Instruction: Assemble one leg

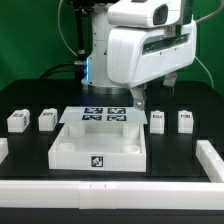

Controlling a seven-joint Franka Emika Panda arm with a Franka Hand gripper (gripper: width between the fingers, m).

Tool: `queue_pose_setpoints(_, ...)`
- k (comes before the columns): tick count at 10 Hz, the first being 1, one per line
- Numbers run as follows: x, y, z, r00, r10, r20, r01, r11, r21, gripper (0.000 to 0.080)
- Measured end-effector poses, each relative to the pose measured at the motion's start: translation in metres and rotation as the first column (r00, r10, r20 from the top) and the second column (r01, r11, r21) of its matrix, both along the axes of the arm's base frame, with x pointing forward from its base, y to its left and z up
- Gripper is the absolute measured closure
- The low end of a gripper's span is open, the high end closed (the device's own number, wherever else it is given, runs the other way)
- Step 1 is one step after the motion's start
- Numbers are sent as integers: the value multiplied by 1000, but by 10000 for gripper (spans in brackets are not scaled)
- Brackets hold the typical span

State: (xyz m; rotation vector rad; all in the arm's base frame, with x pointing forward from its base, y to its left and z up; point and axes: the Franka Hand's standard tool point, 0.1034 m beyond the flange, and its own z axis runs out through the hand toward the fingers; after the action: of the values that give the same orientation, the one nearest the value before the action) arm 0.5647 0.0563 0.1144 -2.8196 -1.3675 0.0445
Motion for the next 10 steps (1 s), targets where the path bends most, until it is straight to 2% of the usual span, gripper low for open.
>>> queue_pose_setpoints(10, 0, 0, -1, 1000, 0, -1, 0, 1000, 0, 150)
